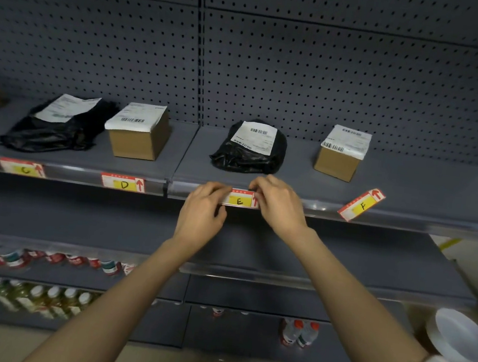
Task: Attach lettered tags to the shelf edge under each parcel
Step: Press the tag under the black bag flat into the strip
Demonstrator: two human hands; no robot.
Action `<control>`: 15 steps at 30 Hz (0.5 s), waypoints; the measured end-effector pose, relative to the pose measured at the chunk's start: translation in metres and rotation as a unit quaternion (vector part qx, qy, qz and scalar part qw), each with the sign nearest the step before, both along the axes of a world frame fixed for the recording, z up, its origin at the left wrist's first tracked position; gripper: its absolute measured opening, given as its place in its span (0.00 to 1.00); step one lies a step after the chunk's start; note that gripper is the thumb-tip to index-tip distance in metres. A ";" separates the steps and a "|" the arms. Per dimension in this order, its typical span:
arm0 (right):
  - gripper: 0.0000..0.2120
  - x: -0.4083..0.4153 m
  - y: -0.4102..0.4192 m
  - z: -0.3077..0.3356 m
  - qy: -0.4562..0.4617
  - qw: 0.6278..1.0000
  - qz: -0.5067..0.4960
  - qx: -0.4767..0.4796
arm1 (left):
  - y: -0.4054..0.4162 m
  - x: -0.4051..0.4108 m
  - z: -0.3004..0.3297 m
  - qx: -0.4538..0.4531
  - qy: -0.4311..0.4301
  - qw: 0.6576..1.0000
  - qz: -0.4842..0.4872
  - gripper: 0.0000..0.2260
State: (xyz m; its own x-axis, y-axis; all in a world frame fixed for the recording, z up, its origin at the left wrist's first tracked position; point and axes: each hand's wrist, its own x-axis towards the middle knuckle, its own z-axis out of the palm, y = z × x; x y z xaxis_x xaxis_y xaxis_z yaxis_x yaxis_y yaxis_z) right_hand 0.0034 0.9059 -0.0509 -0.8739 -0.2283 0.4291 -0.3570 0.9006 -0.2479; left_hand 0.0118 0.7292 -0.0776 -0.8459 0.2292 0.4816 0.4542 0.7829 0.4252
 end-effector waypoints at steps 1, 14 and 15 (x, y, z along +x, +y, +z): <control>0.08 0.001 0.000 0.000 0.001 1.000 -0.002 0.017 | 0.000 0.001 0.002 -0.001 -0.003 1.000 -0.004 0.19; 0.17 0.039 0.079 0.003 0.091 0.987 -0.130 0.012 | 0.059 0.011 0.004 0.017 0.028 0.998 -0.059 0.18; 0.16 0.041 0.089 0.005 0.095 0.985 -0.143 0.007 | 0.068 0.011 0.005 0.022 0.024 0.997 -0.067 0.18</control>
State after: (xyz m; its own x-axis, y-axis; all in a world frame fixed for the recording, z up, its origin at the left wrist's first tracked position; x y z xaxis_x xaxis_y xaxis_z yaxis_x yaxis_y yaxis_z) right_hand 0.0449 0.9952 -0.0463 -0.8072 0.0088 0.5903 -0.1272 0.9738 -0.1884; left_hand 0.0232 0.7971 -0.0729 -0.7854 0.3158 0.5324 0.5735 0.6948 0.4340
